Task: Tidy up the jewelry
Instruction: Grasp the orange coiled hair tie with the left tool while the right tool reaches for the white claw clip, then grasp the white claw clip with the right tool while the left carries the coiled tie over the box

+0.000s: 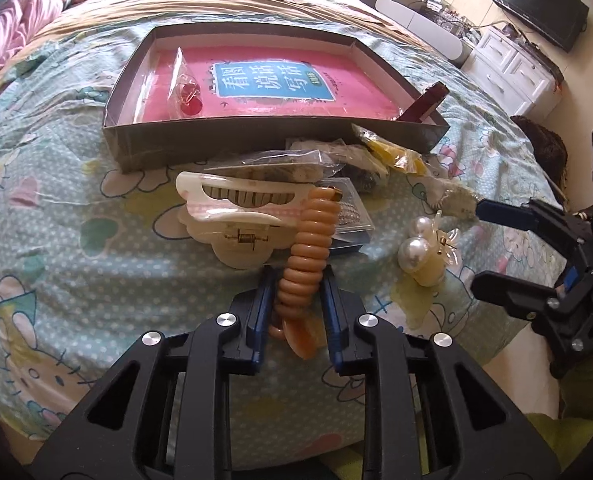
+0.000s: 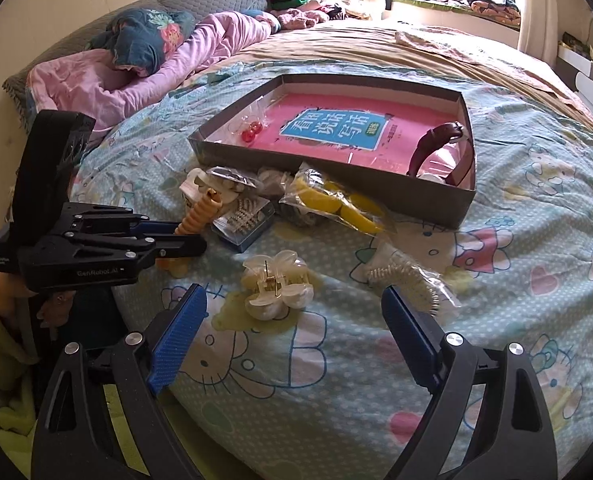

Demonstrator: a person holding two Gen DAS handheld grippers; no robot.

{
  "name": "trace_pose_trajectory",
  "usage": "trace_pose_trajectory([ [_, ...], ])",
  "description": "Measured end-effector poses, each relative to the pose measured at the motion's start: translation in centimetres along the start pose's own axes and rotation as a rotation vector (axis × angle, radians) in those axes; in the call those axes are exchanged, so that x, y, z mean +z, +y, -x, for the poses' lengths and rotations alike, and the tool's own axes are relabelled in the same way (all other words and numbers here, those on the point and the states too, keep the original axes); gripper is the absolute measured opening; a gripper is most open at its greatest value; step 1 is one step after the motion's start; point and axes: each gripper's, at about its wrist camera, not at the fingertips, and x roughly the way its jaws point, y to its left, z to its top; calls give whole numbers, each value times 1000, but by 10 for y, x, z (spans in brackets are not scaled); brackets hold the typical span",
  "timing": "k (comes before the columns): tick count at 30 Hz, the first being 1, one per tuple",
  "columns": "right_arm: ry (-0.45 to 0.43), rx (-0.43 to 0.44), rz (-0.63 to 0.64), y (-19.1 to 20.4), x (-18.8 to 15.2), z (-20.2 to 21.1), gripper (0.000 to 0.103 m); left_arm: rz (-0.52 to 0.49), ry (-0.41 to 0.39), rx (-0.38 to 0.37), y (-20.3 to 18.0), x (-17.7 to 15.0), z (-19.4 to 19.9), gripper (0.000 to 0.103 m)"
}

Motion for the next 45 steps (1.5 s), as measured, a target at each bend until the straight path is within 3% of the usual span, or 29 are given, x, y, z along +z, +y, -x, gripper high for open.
trace_pose_trajectory([
  [5,16,17,13,4,4,-15,70,-13,-32,-2,-2,1,8,11],
  [7,29,21,24,7,5,-24,55,-19,-47,2,-4,1,12,11],
  [8,39,23,29,8,5,-28,43,-22,-56,5,-5,2,15,11],
  [14,9,19,47,11,2,-23,43,-24,-104,6,-5,5,30,11],
  [29,-189,-40,-28,-25,26,40,43,7,-226,45,2,19,67,11],
  [45,-193,-53,-87,-47,41,24,43,51,-246,68,19,46,64,11],
])
